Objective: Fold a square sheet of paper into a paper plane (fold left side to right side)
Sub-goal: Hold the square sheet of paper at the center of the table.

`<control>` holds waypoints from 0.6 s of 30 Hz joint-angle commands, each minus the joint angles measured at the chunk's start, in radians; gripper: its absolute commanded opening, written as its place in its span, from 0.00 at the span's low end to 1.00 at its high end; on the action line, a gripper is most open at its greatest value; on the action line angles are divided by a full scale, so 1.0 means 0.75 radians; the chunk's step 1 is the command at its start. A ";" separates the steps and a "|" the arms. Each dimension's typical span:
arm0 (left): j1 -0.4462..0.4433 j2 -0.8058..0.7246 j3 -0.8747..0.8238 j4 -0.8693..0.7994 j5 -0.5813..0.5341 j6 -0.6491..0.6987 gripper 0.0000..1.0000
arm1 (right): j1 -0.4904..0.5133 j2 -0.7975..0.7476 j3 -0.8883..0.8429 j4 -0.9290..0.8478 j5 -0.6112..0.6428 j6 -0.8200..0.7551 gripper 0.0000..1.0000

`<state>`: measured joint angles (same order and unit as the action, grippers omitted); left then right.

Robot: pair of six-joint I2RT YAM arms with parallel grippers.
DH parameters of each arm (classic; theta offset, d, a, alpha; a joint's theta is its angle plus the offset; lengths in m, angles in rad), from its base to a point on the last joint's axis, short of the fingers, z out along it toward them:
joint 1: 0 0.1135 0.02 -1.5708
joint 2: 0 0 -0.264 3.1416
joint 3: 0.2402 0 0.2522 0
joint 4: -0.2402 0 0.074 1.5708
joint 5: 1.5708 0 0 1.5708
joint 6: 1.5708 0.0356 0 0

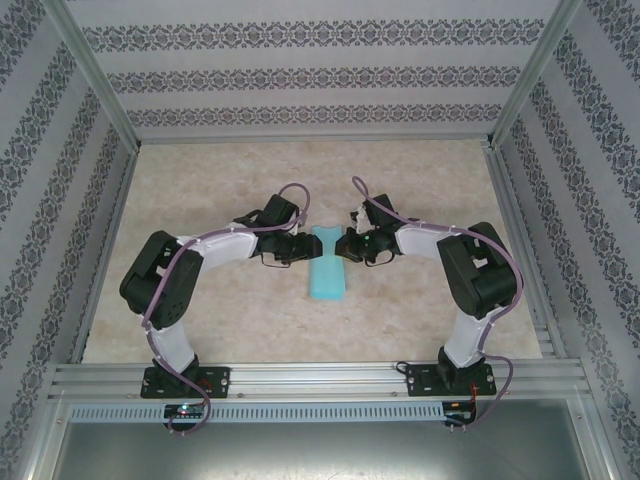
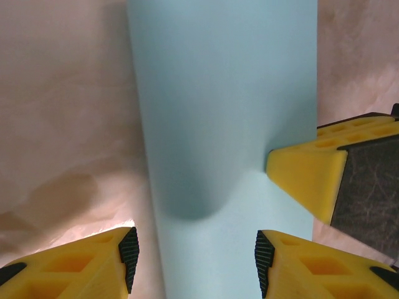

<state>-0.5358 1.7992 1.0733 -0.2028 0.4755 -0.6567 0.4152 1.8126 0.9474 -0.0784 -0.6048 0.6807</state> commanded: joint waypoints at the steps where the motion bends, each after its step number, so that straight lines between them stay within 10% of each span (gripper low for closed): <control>1: -0.033 0.032 0.060 -0.093 -0.044 0.030 0.55 | 0.020 0.030 0.030 -0.014 0.021 -0.018 0.08; 18: -0.081 0.162 0.170 -0.249 -0.209 0.072 0.51 | 0.008 -0.016 0.024 -0.040 0.046 -0.035 0.29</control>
<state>-0.5827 1.8992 1.1778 -0.3401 0.3489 -0.6270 0.4229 1.8156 0.9493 -0.0818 -0.5911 0.6754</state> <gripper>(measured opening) 0.509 0.278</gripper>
